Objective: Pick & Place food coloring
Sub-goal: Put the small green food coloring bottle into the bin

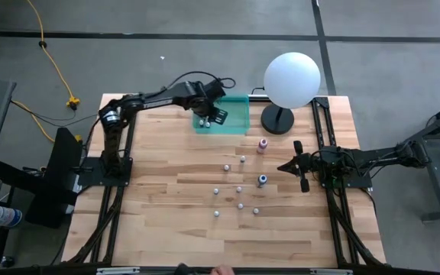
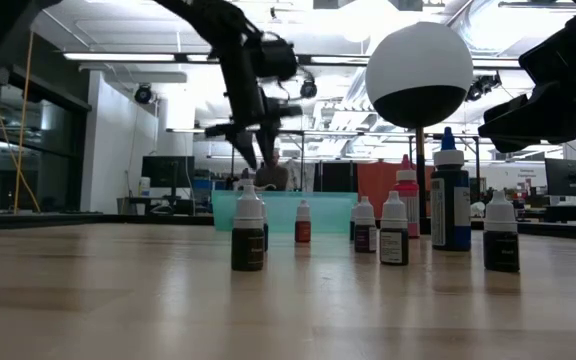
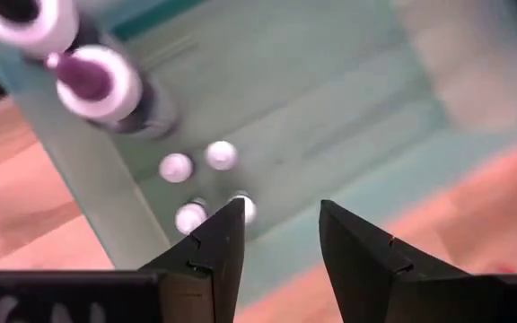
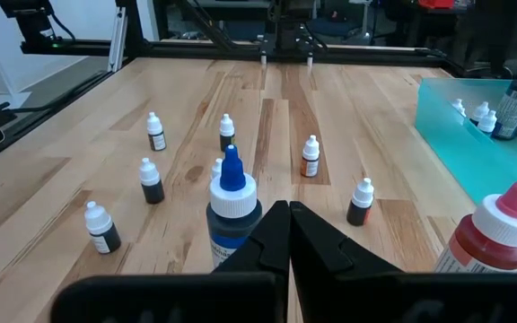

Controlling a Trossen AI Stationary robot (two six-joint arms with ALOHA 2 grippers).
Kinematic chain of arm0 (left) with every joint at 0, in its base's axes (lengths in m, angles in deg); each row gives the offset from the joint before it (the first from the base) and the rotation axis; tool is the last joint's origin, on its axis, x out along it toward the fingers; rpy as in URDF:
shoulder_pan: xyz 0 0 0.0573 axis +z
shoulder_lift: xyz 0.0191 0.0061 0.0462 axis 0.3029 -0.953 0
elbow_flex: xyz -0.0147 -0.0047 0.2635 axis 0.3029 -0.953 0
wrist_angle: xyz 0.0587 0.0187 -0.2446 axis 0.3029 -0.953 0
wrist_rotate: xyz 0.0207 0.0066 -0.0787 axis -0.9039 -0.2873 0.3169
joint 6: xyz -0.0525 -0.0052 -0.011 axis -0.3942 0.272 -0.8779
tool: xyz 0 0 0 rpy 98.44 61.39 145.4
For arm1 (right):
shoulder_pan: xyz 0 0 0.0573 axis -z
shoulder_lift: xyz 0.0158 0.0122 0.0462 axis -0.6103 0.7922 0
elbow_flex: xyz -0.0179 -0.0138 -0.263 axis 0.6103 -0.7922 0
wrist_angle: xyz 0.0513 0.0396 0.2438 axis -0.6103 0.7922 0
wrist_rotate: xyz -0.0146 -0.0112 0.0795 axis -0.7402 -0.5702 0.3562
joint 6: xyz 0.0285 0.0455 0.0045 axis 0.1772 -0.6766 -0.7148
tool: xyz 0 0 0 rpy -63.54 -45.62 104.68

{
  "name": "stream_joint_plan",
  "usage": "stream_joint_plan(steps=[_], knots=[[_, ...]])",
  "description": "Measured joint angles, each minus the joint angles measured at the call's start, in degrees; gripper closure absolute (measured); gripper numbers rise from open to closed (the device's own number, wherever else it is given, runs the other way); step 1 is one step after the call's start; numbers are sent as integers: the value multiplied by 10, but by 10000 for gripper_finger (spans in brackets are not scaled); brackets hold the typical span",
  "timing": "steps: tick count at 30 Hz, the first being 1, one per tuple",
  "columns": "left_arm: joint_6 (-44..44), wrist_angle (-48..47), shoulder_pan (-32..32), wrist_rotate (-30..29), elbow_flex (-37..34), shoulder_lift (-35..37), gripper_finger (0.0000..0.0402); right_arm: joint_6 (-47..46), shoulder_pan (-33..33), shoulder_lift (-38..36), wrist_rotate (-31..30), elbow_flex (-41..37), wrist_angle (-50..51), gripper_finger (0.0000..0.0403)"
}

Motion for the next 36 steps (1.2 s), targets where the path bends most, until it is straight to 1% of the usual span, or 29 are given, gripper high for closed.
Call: stream_joint_plan(steps=[4, 8, 11, 13, 15, 19, 22, 24, 31, 33, 36], knots=[[65, -2, -13, 28, 0, 43, 263, 0, 0, 0, 0, 0, 0, 402], [147, -3, -37, 43, -2, 92, 263, 0, 0, 0, 0, 0, 0, 402], [189, 23, -61, 55, -31, 138, 263, 0, 0, 0, 0, 0, 0, 402], [209, 50, -78, 76, -77, 181, 263, 0, 0, 0, 0, 0, 0, 402], [227, 114, -95, 112, -138, 230, 263, 0, 0, 0, 0, 0, 0, 402], [253, 241, -133, 200, -274, 331, 263, 0, 0, 0, 0, 0, 1, 402], [259, 303, -158, 241, -355, 397, 263, 0, 0, 0, 0, 0, 1, 402], [259, 332, -172, 252, -399, 434, 263, 0, 0, 0, 0, 0, 1, 402], [246, 406, -210, 247, -542, 571, 263, 0, 0, 0, 0, 0, 1, 402], [231, 405, -214, 239, -564, 601, 263, 0, 0, 0, 0, 0, 1, 402], [213, 396, -218, 234, -585, 627, 263, 0, 0, 0, 0, 0, 1, 402]])
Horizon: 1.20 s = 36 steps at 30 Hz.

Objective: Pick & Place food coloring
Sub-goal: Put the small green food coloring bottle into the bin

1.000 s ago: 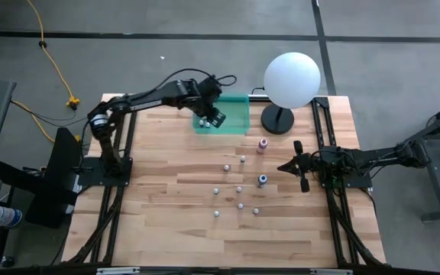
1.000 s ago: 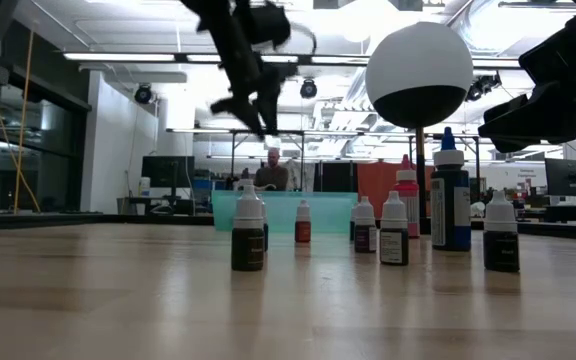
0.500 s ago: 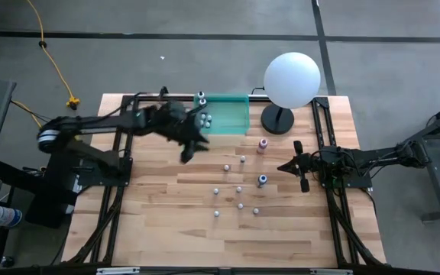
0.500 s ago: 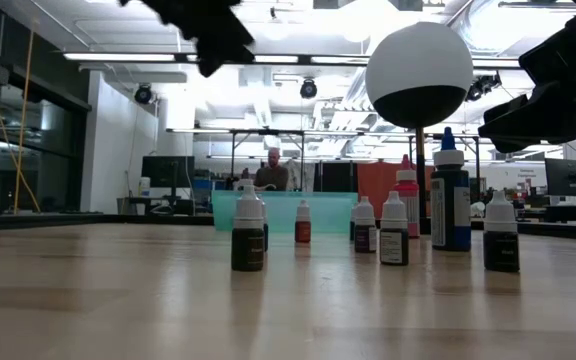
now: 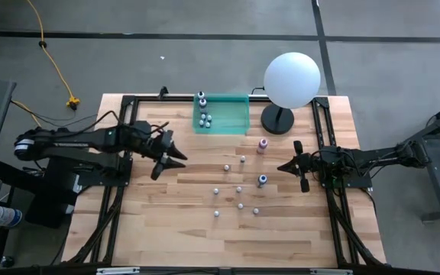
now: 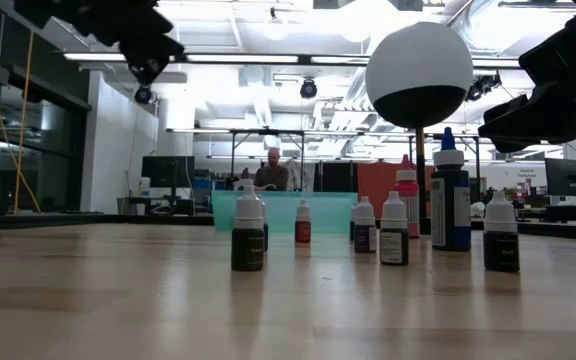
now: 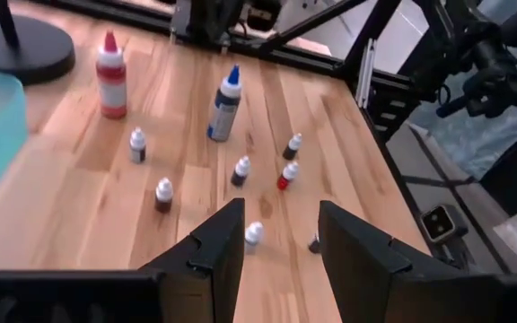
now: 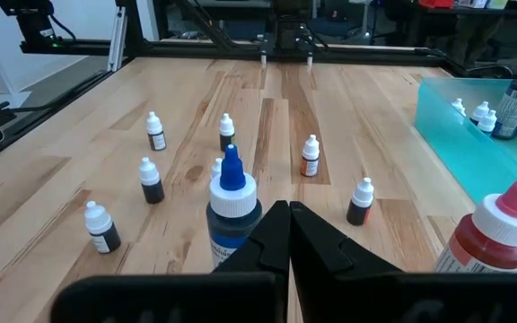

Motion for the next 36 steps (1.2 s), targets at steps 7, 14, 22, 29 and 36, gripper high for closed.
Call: stream_joint_plan(steps=[7, 14, 22, 29, 36], knots=[[0, -21, -8, -19, -5, 3, 263, 0, 0, 0, 0, 0, 0, 402], [24, -93, -45, -78, 63, -89, 249, 0, 0, 0, 0, 0, 0, 402], [33, -219, -60, -132, 226, -266, 179, 0, 0, 0, 0, 0, -1, 402], [-54, -347, -85, -134, 371, -424, 138, 0, 0, 0, 0, 0, -1, 402], [-149, -428, -106, -147, 473, -537, 140, 0, 0, 0, 0, 0, 1, 402]])
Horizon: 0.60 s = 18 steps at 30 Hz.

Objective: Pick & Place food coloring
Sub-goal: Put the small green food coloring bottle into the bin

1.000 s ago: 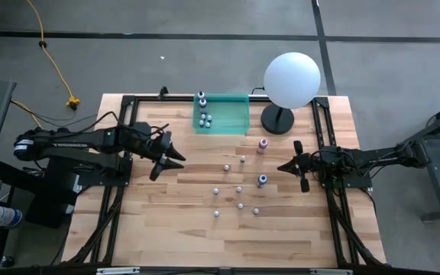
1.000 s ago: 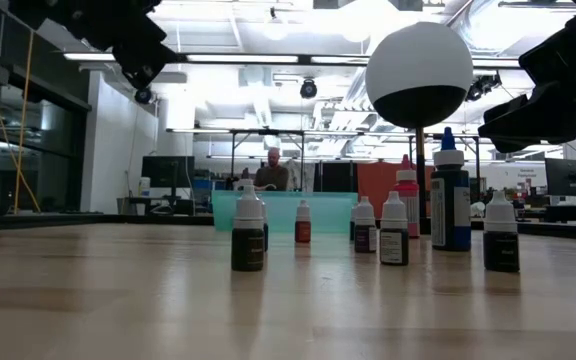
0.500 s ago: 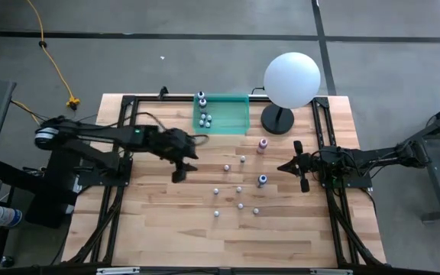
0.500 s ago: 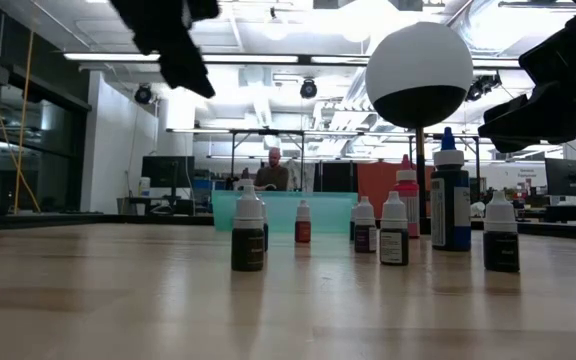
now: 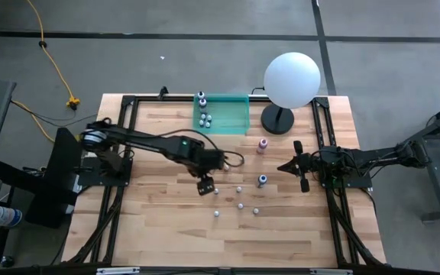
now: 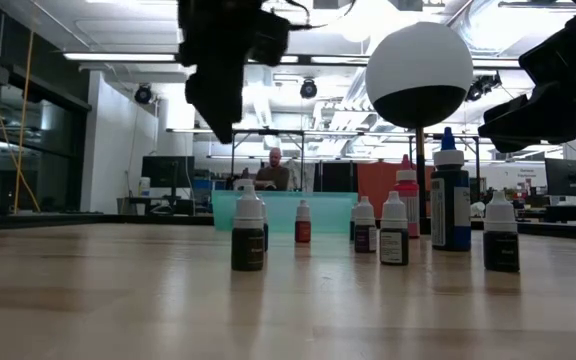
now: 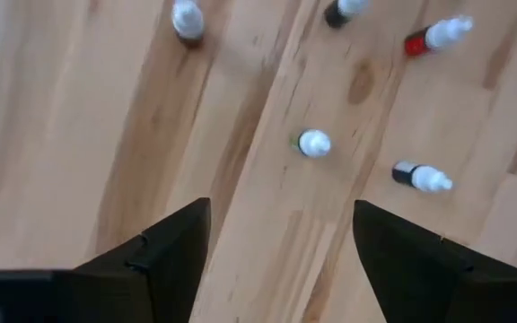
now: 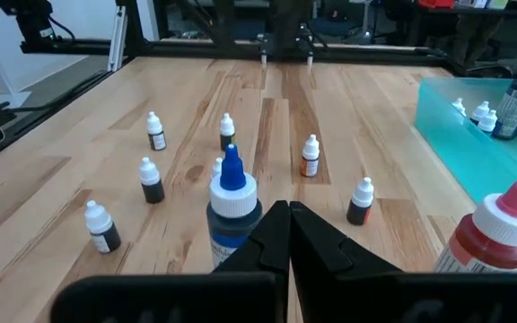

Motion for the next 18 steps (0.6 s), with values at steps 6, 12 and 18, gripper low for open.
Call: stream_joint_plan(steps=[6, 12, 18], knots=[[-19, -45, -26, -21, 85, -77, 147, 0, 0, 0, 1, 0, 1, 402], [-90, -127, -36, -50, 177, -154, 161, 0, 0, 1, 0, 0, 0, 402], [-155, -167, -37, -45, 241, -211, 181, 0, 0, 7, 0, 0, -2, 402]])
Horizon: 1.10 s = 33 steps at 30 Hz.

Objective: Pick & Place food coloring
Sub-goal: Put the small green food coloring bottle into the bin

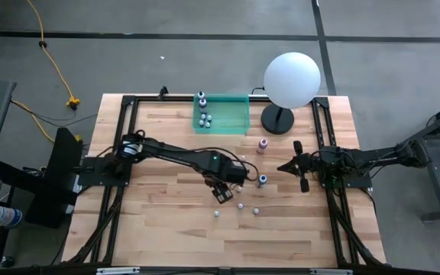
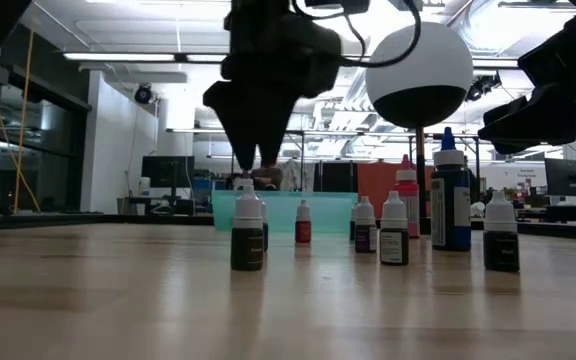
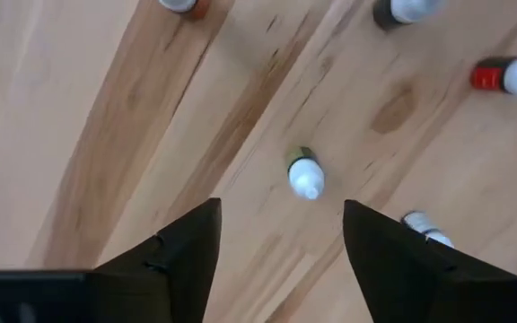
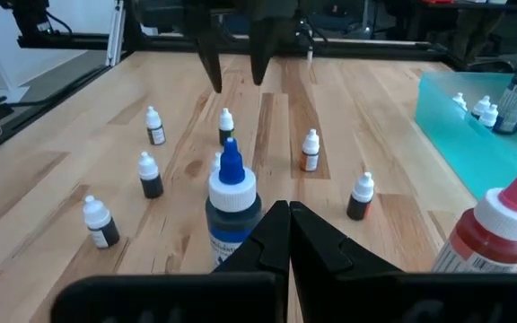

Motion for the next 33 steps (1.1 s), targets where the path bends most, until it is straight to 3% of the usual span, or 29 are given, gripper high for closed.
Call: stream_joint_plan(steps=[21, 33], knots=[[-40, 27, -24, 23, -5, -40, 191, 0, 0, 5, 0, 0, -6, 402], [-36, 31, -20, -3, -3, -46, 191, 0, 0, 4, 0, 0, -4, 402]])
